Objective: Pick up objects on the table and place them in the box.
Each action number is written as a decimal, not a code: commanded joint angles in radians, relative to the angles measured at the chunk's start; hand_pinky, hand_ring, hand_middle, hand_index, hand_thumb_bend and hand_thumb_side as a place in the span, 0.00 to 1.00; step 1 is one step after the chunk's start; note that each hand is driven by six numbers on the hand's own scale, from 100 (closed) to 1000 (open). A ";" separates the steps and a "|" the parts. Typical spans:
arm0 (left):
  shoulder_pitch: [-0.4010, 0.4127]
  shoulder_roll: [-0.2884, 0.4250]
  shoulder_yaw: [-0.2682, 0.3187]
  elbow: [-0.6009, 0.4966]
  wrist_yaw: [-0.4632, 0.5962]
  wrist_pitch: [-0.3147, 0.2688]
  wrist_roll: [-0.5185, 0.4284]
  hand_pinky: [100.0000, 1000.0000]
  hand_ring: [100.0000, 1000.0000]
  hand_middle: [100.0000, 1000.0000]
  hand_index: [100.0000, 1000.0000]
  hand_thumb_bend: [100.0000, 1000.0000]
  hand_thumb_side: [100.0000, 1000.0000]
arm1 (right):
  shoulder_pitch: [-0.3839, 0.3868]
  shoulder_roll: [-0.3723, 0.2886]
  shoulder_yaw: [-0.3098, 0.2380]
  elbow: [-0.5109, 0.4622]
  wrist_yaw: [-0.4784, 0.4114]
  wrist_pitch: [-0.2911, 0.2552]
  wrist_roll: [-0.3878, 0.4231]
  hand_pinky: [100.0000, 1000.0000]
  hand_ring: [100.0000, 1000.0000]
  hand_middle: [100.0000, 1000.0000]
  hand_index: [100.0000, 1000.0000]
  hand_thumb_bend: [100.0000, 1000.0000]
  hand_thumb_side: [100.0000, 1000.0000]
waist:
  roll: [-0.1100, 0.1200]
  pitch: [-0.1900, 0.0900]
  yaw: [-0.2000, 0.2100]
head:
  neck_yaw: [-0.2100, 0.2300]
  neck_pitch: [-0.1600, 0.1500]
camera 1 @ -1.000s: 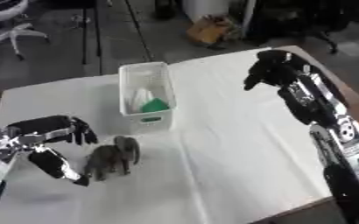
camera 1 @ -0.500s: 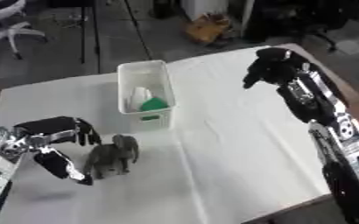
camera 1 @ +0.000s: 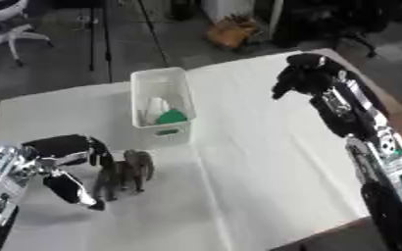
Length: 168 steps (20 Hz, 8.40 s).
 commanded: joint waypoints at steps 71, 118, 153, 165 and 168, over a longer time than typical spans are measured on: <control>-0.006 -0.114 0.050 0.119 -0.225 0.121 0.363 0.36 0.26 0.27 0.39 0.29 0.38 | -0.011 -0.014 0.000 -0.008 -0.002 -0.005 0.012 0.55 0.58 0.61 0.83 0.00 0.61 | -0.004 -0.018 -0.020 | 0.122 0.027; -0.117 -0.118 0.201 -0.177 -0.102 0.398 0.340 0.42 0.35 0.35 0.43 0.50 0.40 | -0.015 -0.014 0.005 -0.005 -0.008 -0.003 0.019 0.55 0.58 0.61 0.83 0.00 0.61 | -0.003 -0.022 -0.034 | 0.117 0.023; -0.108 -0.105 0.384 -0.065 -0.104 0.597 0.919 0.69 0.82 0.90 0.81 0.53 0.76 | -0.012 -0.010 0.003 -0.002 -0.007 -0.007 0.027 0.55 0.58 0.60 0.83 0.00 0.61 | -0.009 -0.018 -0.048 | 0.110 -0.001; 0.068 0.001 0.394 -0.379 0.102 0.502 1.045 0.64 0.77 0.85 0.76 0.43 0.87 | -0.018 -0.017 -0.003 -0.003 -0.004 -0.010 0.018 0.55 0.58 0.60 0.83 0.00 0.61 | -0.008 -0.012 -0.020 | 0.101 -0.003; 0.104 0.017 0.388 -0.456 0.151 0.520 1.025 0.67 0.78 0.85 0.80 0.34 1.00 | -0.021 -0.020 -0.003 -0.003 -0.004 -0.011 0.018 0.55 0.58 0.60 0.83 0.00 0.61 | -0.004 -0.009 -0.015 | 0.112 0.001</control>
